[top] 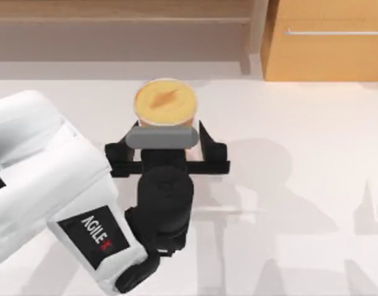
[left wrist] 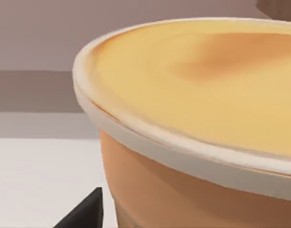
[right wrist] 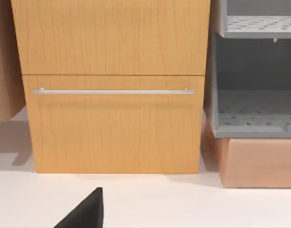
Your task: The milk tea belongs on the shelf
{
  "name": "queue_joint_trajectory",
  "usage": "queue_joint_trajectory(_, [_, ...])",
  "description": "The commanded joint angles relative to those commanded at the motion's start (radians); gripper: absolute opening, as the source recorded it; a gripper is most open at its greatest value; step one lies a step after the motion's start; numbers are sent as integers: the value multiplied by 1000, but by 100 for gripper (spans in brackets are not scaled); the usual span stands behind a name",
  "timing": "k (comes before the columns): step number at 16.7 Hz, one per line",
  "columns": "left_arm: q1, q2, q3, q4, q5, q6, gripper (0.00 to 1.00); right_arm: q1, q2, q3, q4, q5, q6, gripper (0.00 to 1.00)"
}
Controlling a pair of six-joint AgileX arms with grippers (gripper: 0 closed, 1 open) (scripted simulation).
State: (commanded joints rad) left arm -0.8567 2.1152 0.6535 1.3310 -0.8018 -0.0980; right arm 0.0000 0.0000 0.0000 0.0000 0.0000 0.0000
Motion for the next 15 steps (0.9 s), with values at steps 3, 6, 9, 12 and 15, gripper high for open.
queue_joint_trajectory(3, [41, 28, 44, -11, 41, 8, 100, 0, 0, 0, 0, 0, 0, 100])
queue_joint_trajectory(6, [41, 28, 44, -11, 41, 8, 100, 0, 0, 0, 0, 0, 0, 100])
queue_joint_trajectory(9, [41, 28, 44, -11, 41, 8, 77, 0, 0, 0, 0, 0, 0, 100])
queue_joint_trajectory(12, [41, 28, 44, -11, 41, 8, 55, 0, 0, 0, 0, 0, 0, 100])
queue_joint_trajectory(15, [41, 28, 44, -11, 41, 8, 32, 0, 0, 0, 0, 0, 0, 100])
